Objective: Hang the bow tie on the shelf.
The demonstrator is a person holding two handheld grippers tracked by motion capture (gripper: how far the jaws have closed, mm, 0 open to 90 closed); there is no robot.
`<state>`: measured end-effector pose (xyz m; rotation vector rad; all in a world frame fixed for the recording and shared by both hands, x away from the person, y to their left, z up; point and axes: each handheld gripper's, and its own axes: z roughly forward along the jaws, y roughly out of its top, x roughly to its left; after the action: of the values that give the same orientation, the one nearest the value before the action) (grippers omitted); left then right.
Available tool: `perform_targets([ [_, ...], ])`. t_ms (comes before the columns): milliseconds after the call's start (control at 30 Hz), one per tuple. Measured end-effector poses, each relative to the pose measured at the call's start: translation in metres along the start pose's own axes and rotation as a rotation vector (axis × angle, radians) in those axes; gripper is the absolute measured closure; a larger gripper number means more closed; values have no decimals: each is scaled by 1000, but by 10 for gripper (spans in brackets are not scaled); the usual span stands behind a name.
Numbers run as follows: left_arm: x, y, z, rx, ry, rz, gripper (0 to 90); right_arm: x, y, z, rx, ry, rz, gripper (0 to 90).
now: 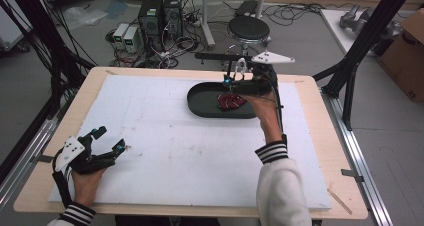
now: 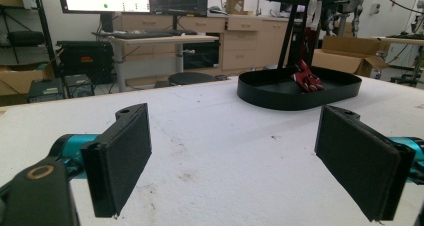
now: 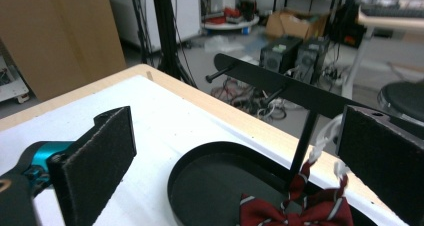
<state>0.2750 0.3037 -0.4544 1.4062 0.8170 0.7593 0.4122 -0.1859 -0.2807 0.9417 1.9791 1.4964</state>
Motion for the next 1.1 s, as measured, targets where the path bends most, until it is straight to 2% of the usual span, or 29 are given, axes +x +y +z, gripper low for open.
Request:
perform_targets([
  [167,0,0,0,1,0,2,152,4,-16,-32,-43,-4,-4,15],
  [400,0,0,0,3,0,8,152,8,-43,-70,-68,-27,-26,15],
  [500,0,0,0,2,0,9,152,10,-59,-85,-84,-50,-41,15],
  [667,0,0,0,2,0,14,152,11,-95,-108,-97,-83,-27,15],
  [733,-1,0,0,-3,2,13,152,11,-108,-115,-102,-101,-34,15],
  [833,-1,0,-1,-5,2,18,152,14,-132,-122,-140,-106,-6,15],
  [867,-1,0,-1,-7,3,18,152,15,-140,-123,-145,-115,-13,15],
  [1033,-2,0,-1,-9,5,25,152,21,-175,-120,-185,-129,-28,16],
  [1100,-2,-1,-1,-10,7,23,152,21,-186,-116,-181,-134,-29,15],
])
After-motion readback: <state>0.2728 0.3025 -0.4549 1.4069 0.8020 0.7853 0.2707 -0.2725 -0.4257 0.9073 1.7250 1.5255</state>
